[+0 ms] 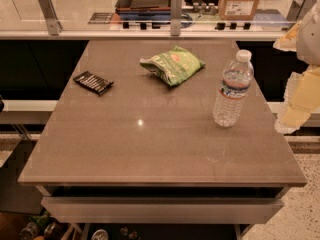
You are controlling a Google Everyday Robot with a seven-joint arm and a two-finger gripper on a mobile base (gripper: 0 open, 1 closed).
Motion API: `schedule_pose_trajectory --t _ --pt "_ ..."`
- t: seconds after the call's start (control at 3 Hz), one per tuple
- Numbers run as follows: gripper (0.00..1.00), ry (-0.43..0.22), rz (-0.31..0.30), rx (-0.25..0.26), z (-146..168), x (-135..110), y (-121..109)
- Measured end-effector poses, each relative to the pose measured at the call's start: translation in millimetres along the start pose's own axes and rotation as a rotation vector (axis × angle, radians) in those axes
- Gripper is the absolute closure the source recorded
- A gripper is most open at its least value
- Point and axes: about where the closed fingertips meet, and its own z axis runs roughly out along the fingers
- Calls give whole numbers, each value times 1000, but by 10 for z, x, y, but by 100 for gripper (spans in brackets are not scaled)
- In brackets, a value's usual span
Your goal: Pick water bottle
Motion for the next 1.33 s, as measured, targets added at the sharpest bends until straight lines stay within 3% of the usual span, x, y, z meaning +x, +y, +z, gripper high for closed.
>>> schedule_pose_trajectory --t 0.33,0.67,1.33 --pt "0 -2 7 5 -15 2 -7" --pt "0 -60 107 18 3 192 16" --pt "0 -296 347 38 188 694 206"
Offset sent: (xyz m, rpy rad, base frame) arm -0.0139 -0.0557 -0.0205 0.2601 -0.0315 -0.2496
